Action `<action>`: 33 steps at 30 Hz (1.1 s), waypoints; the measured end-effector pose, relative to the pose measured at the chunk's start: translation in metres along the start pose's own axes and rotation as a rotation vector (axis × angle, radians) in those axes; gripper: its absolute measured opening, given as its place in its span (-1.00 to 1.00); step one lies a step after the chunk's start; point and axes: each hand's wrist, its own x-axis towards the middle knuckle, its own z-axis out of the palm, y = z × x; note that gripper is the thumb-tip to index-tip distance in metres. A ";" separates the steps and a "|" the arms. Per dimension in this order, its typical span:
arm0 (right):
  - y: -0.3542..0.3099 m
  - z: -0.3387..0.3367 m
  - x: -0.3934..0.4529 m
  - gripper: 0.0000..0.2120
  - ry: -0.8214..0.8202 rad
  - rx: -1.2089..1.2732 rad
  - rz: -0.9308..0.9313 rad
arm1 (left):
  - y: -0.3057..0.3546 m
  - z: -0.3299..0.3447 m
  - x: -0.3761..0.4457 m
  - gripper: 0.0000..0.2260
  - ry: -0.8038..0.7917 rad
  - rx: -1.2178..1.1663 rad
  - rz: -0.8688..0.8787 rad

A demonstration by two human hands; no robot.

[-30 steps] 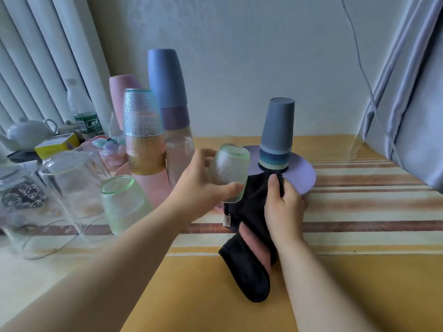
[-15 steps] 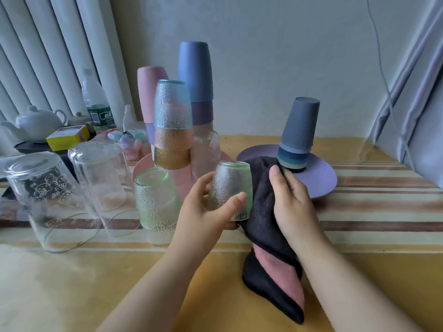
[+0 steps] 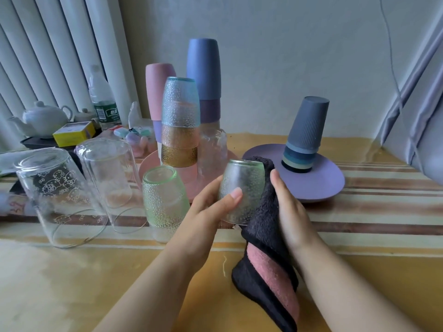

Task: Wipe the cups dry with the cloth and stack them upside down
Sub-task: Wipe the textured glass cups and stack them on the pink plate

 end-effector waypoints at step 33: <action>-0.011 -0.004 -0.005 -0.62 0.010 0.003 0.029 | 0.000 0.001 0.000 -0.57 -0.055 -0.114 -0.104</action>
